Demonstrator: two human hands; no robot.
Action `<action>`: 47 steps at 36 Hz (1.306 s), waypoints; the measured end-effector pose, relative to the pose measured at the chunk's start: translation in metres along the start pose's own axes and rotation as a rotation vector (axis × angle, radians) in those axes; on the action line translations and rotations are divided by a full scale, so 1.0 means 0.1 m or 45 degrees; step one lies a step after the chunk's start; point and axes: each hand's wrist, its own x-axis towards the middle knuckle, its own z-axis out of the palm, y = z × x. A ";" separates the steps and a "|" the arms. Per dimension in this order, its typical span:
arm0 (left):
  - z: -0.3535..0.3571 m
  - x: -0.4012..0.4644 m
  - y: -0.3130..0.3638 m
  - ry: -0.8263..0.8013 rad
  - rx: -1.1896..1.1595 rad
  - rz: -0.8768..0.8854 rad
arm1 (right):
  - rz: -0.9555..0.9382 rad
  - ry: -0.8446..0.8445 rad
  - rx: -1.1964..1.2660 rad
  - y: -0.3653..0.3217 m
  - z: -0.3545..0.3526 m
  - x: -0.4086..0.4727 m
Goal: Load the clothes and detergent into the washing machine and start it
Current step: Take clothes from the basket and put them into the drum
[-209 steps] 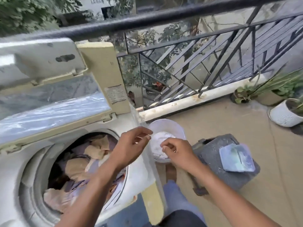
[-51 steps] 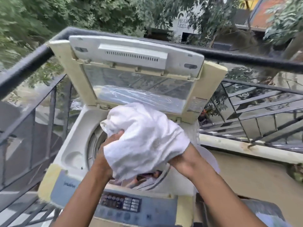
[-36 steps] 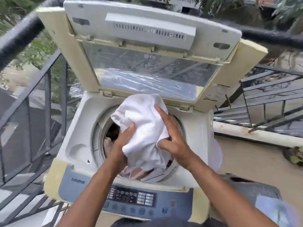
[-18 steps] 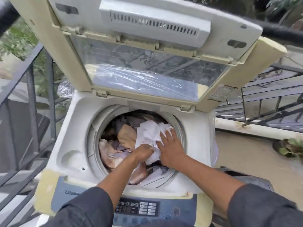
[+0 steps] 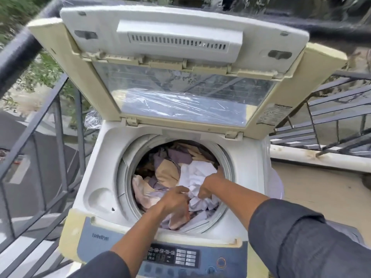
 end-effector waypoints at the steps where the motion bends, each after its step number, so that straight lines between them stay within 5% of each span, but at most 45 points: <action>1: 0.00 -0.01 0.00 0.010 0.000 0.015 | -0.009 0.037 0.011 0.03 0.04 -0.04; 10: 0.07 -0.16 0.05 0.045 0.042 0.170 | -0.240 0.414 0.107 0.12 0.55 -0.44; 21: 0.45 -0.72 0.76 0.115 0.158 0.606 | -0.573 0.916 1.118 0.84 1.05 -1.57; 28: 1.16 -0.82 1.61 0.026 0.168 0.837 | -0.314 1.331 1.788 1.65 1.67 -1.54; 38: 2.52 0.12 2.25 -0.087 0.553 0.619 | 0.177 0.950 1.900 2.60 2.48 -0.43; 47: 3.52 1.66 1.64 -0.184 0.971 0.123 | 0.142 0.553 1.688 2.83 3.09 1.43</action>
